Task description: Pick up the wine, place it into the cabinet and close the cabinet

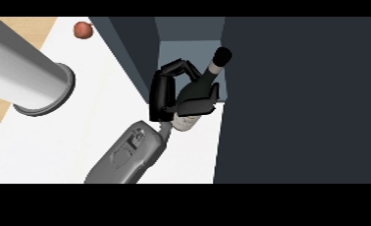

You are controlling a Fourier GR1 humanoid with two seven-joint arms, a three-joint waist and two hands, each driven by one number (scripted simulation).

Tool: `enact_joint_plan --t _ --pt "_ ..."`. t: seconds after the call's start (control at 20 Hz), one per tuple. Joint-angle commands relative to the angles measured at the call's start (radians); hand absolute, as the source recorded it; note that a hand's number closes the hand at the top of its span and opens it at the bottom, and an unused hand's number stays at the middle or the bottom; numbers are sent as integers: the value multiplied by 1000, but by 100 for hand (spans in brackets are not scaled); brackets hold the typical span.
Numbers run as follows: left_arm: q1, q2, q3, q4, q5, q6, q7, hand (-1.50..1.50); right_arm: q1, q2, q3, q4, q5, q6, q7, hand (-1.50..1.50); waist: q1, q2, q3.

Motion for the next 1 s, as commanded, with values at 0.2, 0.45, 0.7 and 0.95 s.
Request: enact_joint_plan --t 0.2,0.45,0.7,0.95 --pt "-98 0 9 154 108 64 -105 150 43 -6 -15 -121 -91 1 48 -150 -11 2 0" --pt "-31 0 85 141 84 -34 -131 150 17 -11 -18 -124 -90 -18 75 -150 3 0 0" --pt "-143 10 169 263 94 -127 -103 150 -26 -6 12 -103 -62 -41 108 -150 2 1 0" --pt "-159 0 166 295 125 -118 -113 150 -41 -20 -32 -134 -120 -41 132 -150 -1 -1 0"
